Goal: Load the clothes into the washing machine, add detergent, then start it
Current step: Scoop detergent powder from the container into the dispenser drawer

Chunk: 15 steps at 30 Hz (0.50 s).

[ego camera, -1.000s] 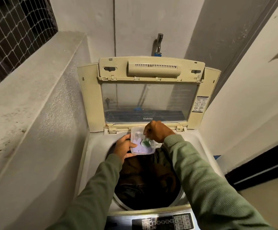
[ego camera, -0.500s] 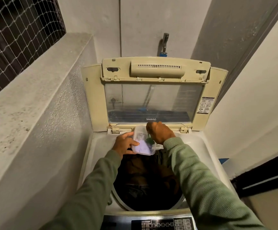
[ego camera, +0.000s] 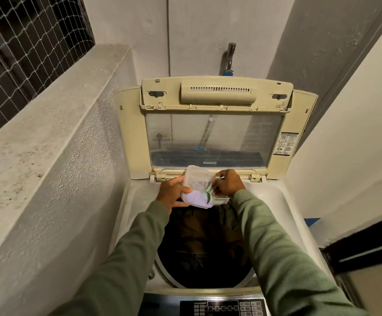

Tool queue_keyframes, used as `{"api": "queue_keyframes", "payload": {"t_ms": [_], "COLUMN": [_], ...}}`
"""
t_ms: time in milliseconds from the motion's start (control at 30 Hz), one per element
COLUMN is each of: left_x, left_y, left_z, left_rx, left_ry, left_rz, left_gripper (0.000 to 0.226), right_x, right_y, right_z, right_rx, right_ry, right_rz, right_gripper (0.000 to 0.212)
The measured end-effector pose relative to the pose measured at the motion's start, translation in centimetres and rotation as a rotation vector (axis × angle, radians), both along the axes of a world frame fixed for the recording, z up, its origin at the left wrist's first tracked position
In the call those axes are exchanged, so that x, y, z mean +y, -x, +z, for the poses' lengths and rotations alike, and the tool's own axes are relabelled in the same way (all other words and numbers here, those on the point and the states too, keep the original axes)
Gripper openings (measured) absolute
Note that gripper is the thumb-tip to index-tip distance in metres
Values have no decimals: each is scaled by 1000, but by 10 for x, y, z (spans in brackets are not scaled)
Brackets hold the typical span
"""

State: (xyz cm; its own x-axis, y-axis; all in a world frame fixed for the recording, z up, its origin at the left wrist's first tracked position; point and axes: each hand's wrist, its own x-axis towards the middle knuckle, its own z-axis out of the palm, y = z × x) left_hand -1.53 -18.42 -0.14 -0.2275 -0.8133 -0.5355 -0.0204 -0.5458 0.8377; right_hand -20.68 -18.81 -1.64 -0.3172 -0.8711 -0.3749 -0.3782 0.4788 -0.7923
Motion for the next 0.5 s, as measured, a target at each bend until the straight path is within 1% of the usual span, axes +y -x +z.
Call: {"api": "queue_keyframes", "payload": {"t_ms": [67, 133, 333, 500], "left_x": [-1, 0, 4, 4], "left_y": [-3, -5, -2, 2], "left_z": [-1, -3, -10, -13], "left_rx": [25, 46, 52, 75], "left_ry": [-25, -42, -21, -22], "left_rz": [20, 26, 0, 4], "left_gripper": [54, 53, 54, 53], "right_x": [3, 6, 11, 14], "right_y": [1, 1, -2, -8], "right_z": [-2, -3, -5, -5], "right_rx": [-117, -193, -359, -512], "right_ry": [-23, -56, -135, -142], "right_rz": [-60, -105, -163, -205], "right_gripper": [14, 20, 17, 16]}}
